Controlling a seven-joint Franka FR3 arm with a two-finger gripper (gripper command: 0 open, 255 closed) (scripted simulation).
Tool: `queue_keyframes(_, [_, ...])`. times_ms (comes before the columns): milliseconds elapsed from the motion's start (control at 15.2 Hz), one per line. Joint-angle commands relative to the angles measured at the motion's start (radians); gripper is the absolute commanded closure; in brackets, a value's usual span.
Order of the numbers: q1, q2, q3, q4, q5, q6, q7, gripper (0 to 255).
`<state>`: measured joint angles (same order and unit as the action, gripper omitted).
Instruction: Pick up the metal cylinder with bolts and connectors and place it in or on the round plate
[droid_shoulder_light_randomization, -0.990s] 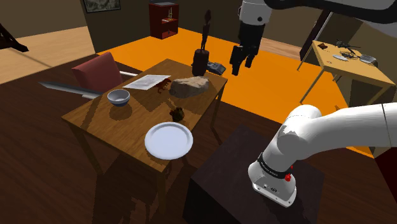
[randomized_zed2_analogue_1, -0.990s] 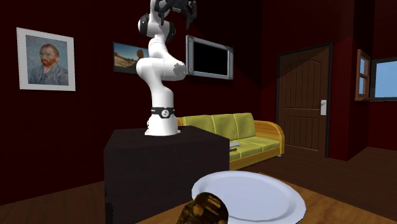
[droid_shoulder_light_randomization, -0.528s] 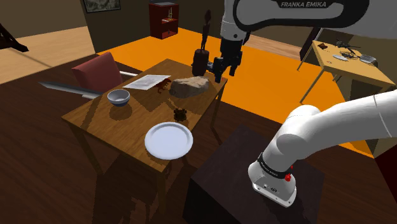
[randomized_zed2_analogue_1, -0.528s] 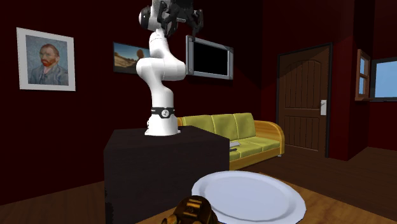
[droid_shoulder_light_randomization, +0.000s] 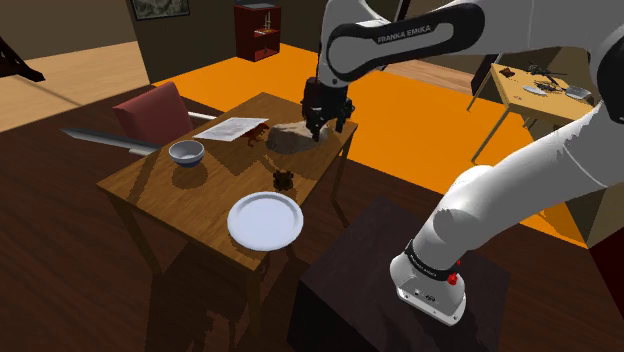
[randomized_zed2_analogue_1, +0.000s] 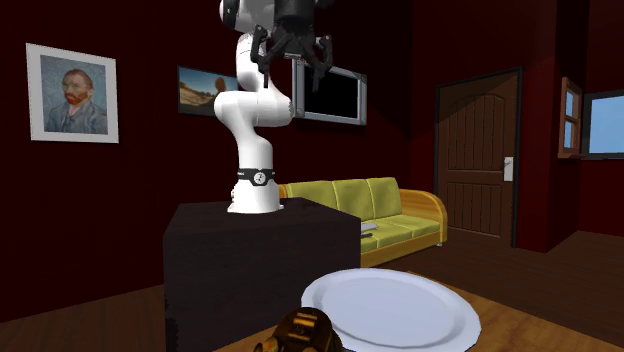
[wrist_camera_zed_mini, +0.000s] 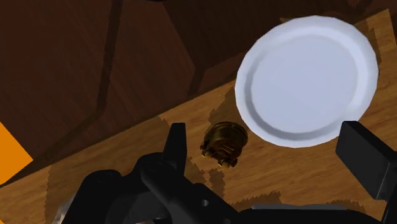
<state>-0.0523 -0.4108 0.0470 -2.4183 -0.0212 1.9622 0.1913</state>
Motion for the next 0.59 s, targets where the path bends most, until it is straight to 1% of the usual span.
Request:
queue_keyframes(0, [-0.006, 0.068, 0.001, 0.011, -0.001, 0.061, 0.018, 0])
queue_keyframes(528, [-0.026, 0.371, -0.002, 0.123, -0.011, 0.264, 0.086, 0])
